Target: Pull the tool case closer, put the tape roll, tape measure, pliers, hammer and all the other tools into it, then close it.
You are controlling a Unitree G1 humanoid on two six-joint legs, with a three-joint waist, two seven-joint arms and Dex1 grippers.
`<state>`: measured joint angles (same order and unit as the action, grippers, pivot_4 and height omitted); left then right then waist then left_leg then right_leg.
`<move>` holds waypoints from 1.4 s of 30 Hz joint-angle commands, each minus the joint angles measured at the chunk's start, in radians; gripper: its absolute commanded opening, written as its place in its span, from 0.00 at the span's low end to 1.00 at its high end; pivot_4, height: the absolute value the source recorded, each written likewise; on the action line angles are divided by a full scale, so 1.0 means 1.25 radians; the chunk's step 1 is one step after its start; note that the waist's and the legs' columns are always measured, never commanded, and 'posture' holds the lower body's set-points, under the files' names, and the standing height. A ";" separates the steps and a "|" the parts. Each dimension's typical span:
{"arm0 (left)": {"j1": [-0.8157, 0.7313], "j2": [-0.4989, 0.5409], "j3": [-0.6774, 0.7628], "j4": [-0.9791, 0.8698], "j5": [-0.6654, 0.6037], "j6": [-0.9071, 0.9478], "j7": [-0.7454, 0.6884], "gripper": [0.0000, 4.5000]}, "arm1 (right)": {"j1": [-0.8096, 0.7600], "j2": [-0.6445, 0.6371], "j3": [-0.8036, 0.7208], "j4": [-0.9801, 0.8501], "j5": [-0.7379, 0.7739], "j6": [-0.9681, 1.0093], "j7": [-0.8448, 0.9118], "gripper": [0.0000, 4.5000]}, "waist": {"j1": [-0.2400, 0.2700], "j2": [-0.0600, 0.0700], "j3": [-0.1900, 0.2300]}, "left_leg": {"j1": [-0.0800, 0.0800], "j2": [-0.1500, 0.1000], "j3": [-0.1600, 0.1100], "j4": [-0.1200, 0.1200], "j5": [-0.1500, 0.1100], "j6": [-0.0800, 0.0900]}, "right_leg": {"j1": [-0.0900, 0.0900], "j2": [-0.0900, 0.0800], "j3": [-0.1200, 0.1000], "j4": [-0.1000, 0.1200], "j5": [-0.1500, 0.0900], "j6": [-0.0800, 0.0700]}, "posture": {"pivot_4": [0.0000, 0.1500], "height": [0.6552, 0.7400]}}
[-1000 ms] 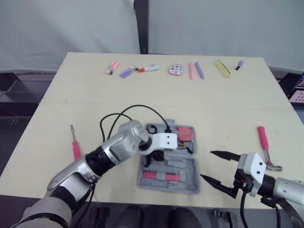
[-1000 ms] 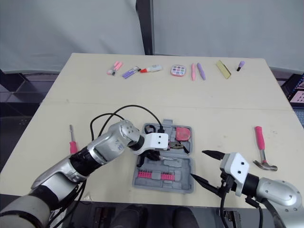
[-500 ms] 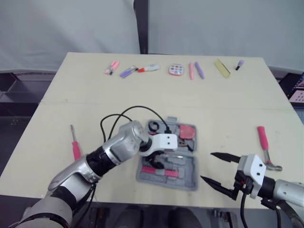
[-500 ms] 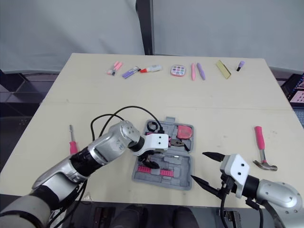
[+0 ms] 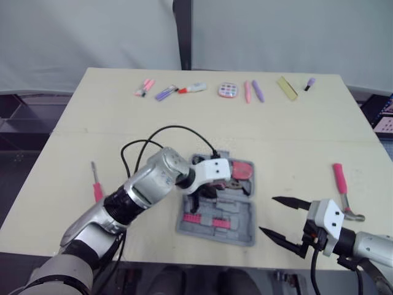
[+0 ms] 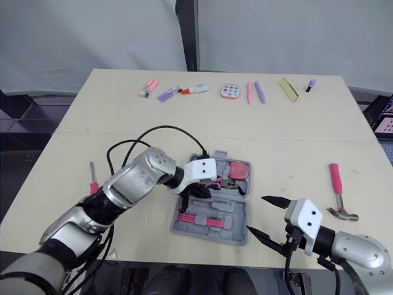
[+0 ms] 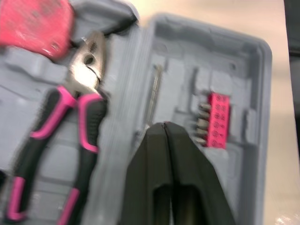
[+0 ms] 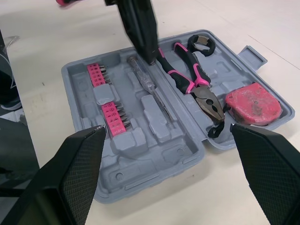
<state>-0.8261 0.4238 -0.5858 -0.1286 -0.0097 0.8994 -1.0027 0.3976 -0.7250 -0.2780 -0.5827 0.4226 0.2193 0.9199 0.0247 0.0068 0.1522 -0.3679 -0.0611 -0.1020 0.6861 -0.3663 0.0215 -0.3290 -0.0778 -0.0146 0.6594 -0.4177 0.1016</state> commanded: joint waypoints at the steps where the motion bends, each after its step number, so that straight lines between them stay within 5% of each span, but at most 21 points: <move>1: 0.040 -0.021 0.091 0.051 -0.035 -0.181 0.029 0.01 | 0.000 0.007 -0.008 -0.024 0.020 -0.005 -0.005 1.00 | 0.000 0.000 0.000 | 0.000 0.000 0.000 0.000 0.000 0.000 | 0.000 0.000 0.000 0.000 0.000 0.000 | 1.00 0.69; 5: 0.113 -0.021 0.157 0.126 -0.073 -0.430 0.000 0.01 | 0.003 0.008 -0.011 -0.027 0.022 -0.004 -0.007 1.00 | -0.001 0.000 0.000 | 0.000 0.000 0.000 0.000 0.000 0.000 | 0.000 0.000 -0.001 0.000 0.000 0.000 | 1.00 0.69; 14: 0.214 -0.007 0.163 0.209 -0.057 -0.636 -0.042 0.01 | 0.014 0.008 -0.023 -0.032 0.024 -0.003 -0.007 1.00 | 0.000 0.000 0.000 | 0.000 -0.001 0.000 0.000 0.000 0.000 | -0.001 -0.001 -0.003 0.002 0.000 0.000 | 1.00 0.69; 42: 0.231 -0.055 0.149 0.336 0.030 -0.725 -0.010 0.01 | 0.036 0.008 -0.044 -0.048 0.026 0.003 -0.012 1.00 | -0.001 0.000 0.000 | 0.000 -0.001 0.000 0.000 0.000 0.000 | -0.001 0.000 -0.004 0.003 0.000 0.000 | 1.00 0.69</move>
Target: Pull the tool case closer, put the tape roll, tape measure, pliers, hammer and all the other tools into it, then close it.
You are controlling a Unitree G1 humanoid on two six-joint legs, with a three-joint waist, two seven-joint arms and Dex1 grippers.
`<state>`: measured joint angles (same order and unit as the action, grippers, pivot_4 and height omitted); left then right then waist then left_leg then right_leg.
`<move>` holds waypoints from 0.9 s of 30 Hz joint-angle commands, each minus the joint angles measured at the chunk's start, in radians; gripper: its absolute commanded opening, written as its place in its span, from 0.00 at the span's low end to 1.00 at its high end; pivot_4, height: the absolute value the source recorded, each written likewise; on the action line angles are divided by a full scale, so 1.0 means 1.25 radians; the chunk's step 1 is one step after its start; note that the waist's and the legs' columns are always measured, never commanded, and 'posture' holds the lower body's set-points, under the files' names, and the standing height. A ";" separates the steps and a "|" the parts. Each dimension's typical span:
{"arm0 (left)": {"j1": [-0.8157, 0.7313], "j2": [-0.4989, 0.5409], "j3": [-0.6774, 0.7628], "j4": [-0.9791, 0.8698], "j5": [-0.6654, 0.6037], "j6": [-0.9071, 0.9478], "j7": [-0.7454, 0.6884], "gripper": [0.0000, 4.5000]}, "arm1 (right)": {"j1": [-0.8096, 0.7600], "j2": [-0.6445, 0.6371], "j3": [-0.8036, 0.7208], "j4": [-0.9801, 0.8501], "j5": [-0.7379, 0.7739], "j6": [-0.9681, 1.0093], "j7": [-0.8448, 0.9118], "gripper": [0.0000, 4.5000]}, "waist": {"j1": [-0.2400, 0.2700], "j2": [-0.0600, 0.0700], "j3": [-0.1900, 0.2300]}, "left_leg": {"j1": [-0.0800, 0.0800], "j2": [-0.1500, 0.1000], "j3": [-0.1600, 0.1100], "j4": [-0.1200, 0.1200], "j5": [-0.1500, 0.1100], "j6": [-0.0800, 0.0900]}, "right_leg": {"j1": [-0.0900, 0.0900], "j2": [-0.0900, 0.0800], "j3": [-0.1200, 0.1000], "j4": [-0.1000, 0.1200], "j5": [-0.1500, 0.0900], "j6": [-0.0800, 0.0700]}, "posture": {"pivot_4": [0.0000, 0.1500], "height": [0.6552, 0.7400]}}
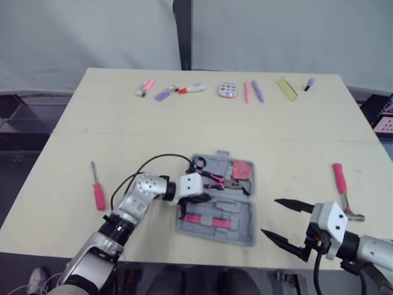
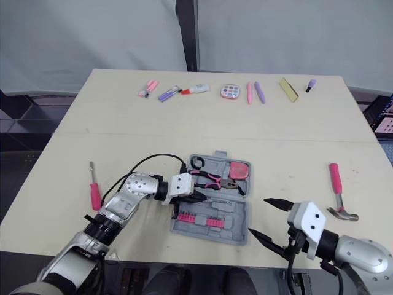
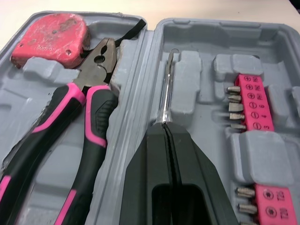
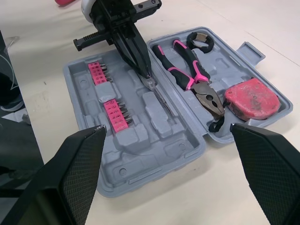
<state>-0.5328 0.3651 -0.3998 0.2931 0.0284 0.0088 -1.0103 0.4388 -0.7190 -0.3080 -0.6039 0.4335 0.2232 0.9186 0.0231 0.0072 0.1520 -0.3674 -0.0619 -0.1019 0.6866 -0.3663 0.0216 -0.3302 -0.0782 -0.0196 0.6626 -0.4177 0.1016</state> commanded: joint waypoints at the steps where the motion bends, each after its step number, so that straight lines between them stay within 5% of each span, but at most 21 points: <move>1: -0.005 -0.010 -0.001 -0.001 0.001 -0.011 -0.003 0.01 | 0.004 0.003 -0.020 -0.031 0.017 0.001 -0.011 1.00 | 0.000 0.000 0.000 | 0.000 0.000 0.000 0.000 0.000 0.000 | 0.000 0.000 0.000 0.000 0.000 0.000 | 1.00 0.69; 27: 0.015 -0.013 -0.031 -0.020 0.056 0.123 0.010 0.01 | 0.026 0.003 -0.035 -0.051 0.022 0.012 -0.021 1.00 | 0.001 0.000 -0.002 | 0.000 0.000 0.000 0.000 0.000 0.000 | 0.000 0.000 0.000 0.000 0.000 0.000 | 1.00 0.69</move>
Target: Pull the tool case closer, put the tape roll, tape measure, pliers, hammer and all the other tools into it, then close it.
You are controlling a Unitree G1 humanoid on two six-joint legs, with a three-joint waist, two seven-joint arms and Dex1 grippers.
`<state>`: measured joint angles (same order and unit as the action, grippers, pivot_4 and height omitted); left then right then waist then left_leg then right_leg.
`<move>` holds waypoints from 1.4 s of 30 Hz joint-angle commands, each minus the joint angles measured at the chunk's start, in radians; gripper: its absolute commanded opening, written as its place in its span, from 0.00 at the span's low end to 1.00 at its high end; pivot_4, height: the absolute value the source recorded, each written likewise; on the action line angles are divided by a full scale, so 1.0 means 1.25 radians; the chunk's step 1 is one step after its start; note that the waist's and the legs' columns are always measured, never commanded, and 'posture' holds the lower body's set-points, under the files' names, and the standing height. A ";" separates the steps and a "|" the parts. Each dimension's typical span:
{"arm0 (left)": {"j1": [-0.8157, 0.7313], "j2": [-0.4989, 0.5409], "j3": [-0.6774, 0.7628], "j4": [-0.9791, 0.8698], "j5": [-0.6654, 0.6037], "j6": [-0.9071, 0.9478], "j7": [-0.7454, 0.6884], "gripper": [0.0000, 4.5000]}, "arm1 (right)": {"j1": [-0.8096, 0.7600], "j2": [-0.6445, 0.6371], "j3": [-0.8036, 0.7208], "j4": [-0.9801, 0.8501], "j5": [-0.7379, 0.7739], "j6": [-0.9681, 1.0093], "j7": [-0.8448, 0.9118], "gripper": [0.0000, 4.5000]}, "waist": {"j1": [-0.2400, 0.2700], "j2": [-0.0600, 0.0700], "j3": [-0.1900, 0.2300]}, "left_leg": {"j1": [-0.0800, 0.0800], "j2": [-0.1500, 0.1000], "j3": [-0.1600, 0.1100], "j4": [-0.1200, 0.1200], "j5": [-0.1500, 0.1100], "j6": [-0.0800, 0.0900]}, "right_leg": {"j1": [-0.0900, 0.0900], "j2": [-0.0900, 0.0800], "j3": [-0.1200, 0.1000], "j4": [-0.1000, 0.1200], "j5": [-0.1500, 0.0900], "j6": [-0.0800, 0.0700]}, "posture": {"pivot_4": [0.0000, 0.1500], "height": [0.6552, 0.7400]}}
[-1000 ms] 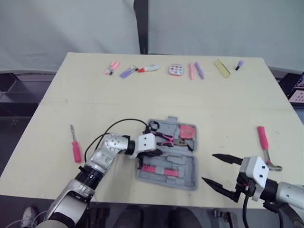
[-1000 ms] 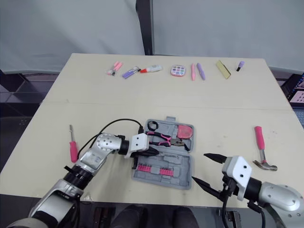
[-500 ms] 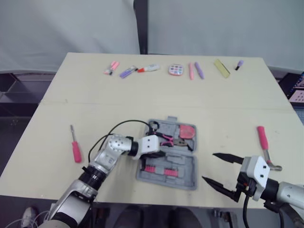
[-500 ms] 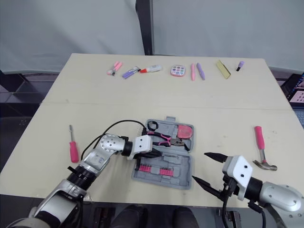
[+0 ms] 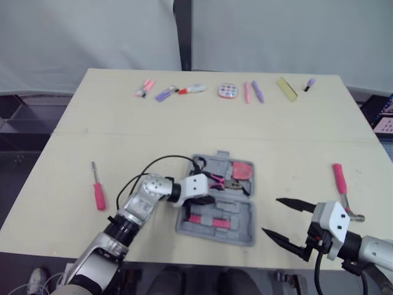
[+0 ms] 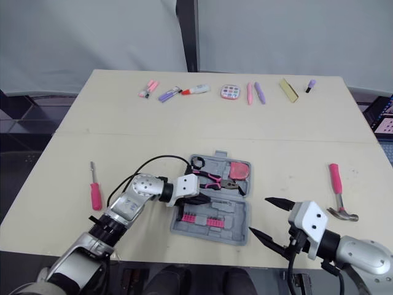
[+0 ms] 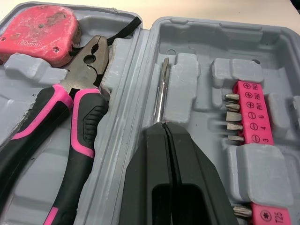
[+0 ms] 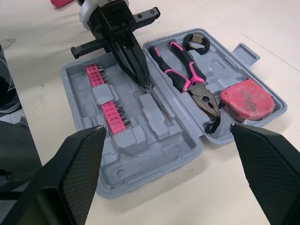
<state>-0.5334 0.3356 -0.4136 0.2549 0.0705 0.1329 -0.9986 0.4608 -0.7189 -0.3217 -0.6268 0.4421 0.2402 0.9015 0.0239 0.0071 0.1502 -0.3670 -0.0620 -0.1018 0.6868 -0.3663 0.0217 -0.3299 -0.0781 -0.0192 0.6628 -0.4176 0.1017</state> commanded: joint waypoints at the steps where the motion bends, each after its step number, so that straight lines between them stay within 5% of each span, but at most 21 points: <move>1: 0.016 0.012 -0.022 0.010 0.023 0.026 -0.001 0.01 | 0.008 0.002 -0.025 -0.033 0.016 -0.001 -0.008 1.00 | 0.000 0.000 0.000 | 0.000 0.000 0.000 0.000 0.000 0.000 | 0.000 0.000 0.000 0.000 0.000 0.000 | 1.00 0.69; 25: 0.008 -0.002 -0.056 0.025 0.046 0.091 0.012 0.01 | 0.017 0.000 -0.039 -0.047 0.023 0.013 -0.013 1.00 | 0.002 0.001 -0.006 | 0.006 0.000 0.000 -0.002 0.000 0.001 | 0.006 -0.001 0.001 -0.001 0.000 0.000 | 1.00 0.69; 42: 0.072 0.049 0.220 -0.294 -0.240 0.189 -0.003 0.01 | -0.036 0.002 -0.007 -0.012 0.013 0.005 -0.008 1.00 | -0.002 0.001 -0.005 | 0.006 0.001 0.000 -0.002 0.000 0.000 | 0.005 -0.001 0.003 -0.002 0.000 0.000 | 1.00 0.69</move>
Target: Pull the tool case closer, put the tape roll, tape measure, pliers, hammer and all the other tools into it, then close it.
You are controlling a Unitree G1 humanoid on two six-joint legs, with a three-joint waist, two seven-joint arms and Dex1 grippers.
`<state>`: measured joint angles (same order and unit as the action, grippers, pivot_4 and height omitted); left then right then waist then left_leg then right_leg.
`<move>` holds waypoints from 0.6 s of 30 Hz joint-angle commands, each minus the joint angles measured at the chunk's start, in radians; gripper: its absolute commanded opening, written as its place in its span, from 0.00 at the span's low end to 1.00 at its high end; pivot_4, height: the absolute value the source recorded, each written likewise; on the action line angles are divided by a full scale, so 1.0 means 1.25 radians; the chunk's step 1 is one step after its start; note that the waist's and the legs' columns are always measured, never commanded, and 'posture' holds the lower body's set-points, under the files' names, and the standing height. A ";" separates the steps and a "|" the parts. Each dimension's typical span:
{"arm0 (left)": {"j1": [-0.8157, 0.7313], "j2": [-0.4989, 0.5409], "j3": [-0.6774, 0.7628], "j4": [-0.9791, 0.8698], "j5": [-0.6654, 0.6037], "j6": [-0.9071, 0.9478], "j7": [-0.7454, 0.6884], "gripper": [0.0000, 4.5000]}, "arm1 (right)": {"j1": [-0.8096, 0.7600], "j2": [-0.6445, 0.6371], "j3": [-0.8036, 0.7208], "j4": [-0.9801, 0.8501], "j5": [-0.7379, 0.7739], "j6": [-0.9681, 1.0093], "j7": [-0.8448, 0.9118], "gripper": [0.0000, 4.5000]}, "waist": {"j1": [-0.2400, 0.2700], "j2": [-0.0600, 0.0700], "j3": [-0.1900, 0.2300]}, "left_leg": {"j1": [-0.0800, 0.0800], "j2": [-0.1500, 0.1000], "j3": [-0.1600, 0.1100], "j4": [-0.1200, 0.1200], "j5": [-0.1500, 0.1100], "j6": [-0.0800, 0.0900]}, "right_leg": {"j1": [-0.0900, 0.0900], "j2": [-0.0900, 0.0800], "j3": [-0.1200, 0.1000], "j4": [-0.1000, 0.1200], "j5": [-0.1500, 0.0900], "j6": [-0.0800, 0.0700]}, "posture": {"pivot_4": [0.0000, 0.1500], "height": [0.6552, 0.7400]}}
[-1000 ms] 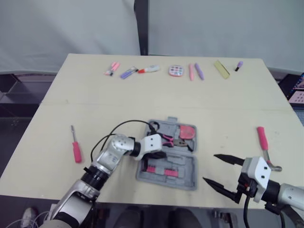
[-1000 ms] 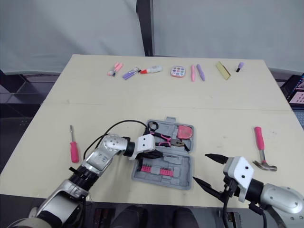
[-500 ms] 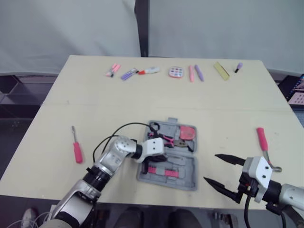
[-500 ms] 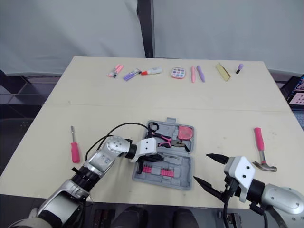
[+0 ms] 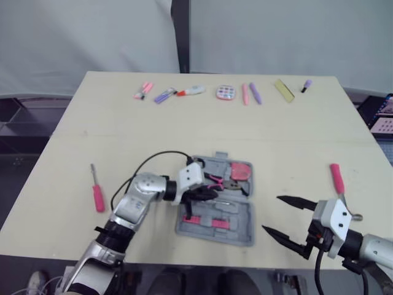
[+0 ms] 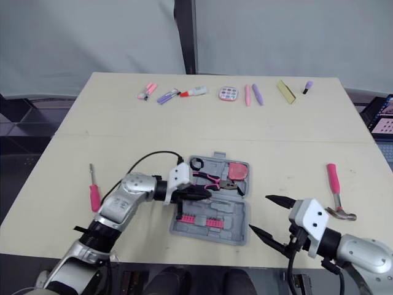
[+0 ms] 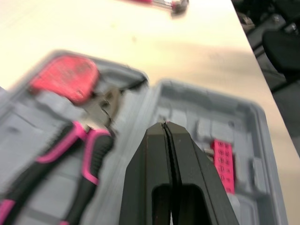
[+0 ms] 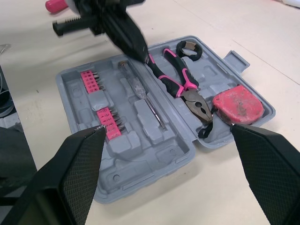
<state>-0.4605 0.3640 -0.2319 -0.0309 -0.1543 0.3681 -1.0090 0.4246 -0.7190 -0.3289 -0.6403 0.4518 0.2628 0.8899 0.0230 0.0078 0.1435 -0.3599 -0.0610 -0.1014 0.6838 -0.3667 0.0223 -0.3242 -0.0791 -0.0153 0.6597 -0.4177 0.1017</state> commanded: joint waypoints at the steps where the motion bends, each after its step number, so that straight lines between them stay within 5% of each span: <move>1: 0.026 0.045 0.099 -0.084 -0.082 0.004 -0.004 0.01 | -0.010 0.002 0.001 0.001 0.005 -0.014 0.001 1.00 | -0.002 0.000 0.000 | 0.000 0.000 0.000 0.000 0.000 0.000 | 0.000 0.000 0.000 0.000 0.000 0.000 | 1.00 0.69; 7: 0.159 0.145 0.221 -0.163 -0.149 -0.011 -0.008 0.06 | -0.010 0.007 0.010 0.010 0.003 -0.025 0.006 1.00 | -0.002 0.000 0.000 | 0.000 0.001 0.000 -0.001 0.000 0.000 | 0.000 0.000 0.000 -0.001 0.000 0.000 | 1.00 0.69; 9: 0.217 0.169 0.259 -0.182 -0.154 -0.023 0.005 0.20 | -0.010 0.009 0.014 0.012 0.003 -0.027 0.006 1.00 | -0.002 0.001 0.001 | 0.000 0.001 0.000 -0.001 0.000 0.000 | 0.000 0.000 0.000 -0.001 0.000 0.000 | 1.00 0.69; 16: 0.451 0.174 0.371 -0.253 -0.180 -0.083 0.047 0.94 | 0.017 0.028 0.043 0.034 -0.009 -0.050 0.008 1.00 | 0.002 0.001 0.001 | 0.000 0.001 -0.001 -0.001 0.000 0.000 | 0.001 0.000 0.002 -0.005 0.000 0.000 | 1.00 0.69; 18: 0.520 0.163 0.381 -0.267 -0.182 -0.108 0.052 1.00 | 0.026 0.033 0.052 0.042 -0.017 -0.060 0.008 1.00 | 0.000 0.001 0.001 | 0.000 0.001 -0.001 -0.001 0.000 0.000 | 0.002 0.000 0.002 -0.006 0.000 0.000 | 1.00 0.69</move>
<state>0.1530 0.5764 0.2231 -0.3215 -0.3585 0.2688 -0.9517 0.4477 -0.6869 -0.2699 -0.5839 0.4319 0.2155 0.8911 0.0234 0.0095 0.1449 -0.3598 -0.0601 -0.1020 0.6816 -0.3672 0.0217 -0.3219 -0.0797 -0.0122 0.6516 -0.4177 0.1015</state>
